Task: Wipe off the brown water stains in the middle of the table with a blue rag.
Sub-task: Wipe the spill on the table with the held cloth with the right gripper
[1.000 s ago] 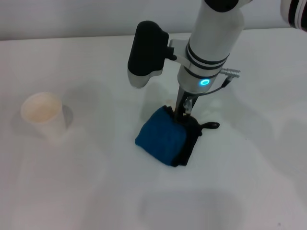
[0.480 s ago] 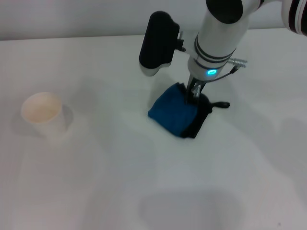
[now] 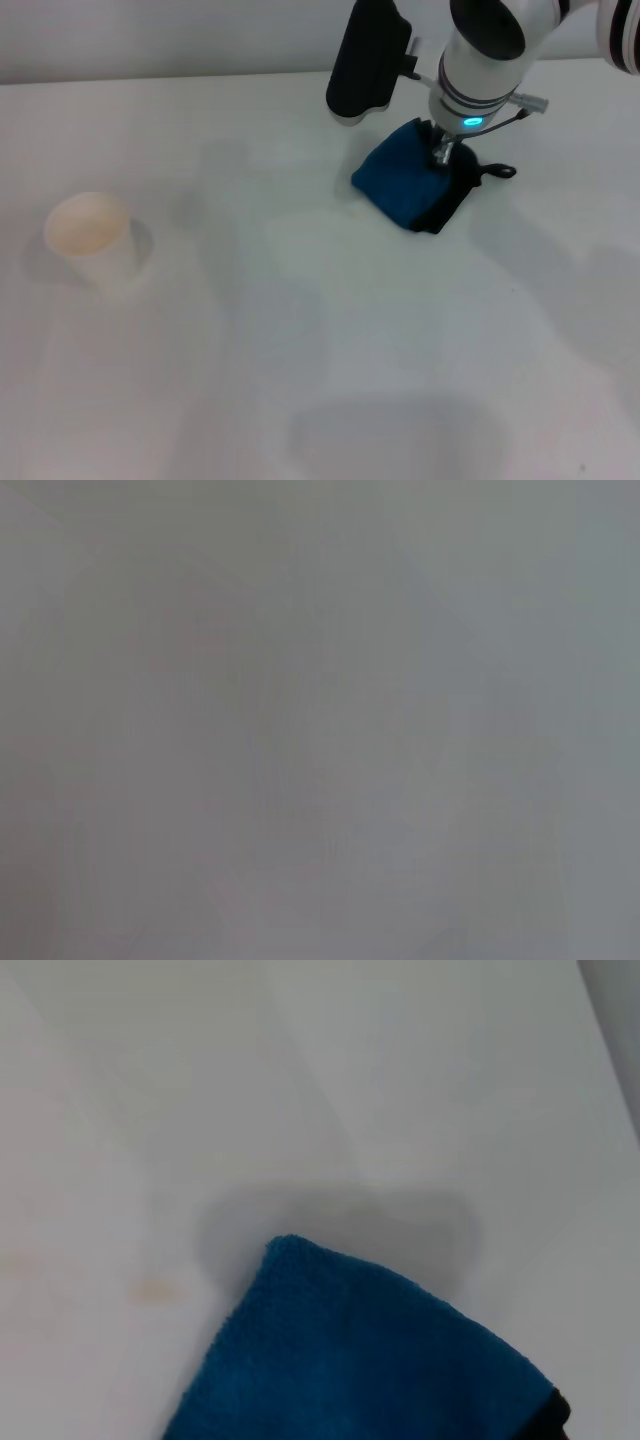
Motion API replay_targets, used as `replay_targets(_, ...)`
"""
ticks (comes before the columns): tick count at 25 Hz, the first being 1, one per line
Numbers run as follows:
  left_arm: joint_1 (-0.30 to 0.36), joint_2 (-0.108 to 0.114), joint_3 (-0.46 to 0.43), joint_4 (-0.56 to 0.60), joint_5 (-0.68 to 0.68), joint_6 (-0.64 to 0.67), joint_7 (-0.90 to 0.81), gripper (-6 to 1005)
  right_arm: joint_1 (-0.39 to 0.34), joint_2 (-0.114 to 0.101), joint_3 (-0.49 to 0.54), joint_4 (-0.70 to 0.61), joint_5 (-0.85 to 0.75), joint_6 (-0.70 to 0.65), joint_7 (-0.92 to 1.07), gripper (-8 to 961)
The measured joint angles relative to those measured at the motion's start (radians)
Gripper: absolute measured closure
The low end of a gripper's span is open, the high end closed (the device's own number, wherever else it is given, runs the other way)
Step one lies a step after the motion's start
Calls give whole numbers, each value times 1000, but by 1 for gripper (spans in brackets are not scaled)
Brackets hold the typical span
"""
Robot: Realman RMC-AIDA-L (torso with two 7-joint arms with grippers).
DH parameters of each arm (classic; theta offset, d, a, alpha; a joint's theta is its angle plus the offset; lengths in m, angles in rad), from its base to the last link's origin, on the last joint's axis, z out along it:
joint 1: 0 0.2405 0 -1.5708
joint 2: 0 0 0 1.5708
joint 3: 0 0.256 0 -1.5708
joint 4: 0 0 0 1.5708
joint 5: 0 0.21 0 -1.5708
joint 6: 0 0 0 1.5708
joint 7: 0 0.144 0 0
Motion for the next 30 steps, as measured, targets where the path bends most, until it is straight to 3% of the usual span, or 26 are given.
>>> replay_targets(5,-3,0,1,0,0,6,0,124,-13,4,7,2,-68,-7,33,856)
replay_targets(13,-6,0,-2,0,-1,6,0,125,-24,5,192,-22,111,124,-238,856)
replay_targets(30,-8,0,-3,0,0,6,0,125,-35,7,189,-102,405,464,-527,860)
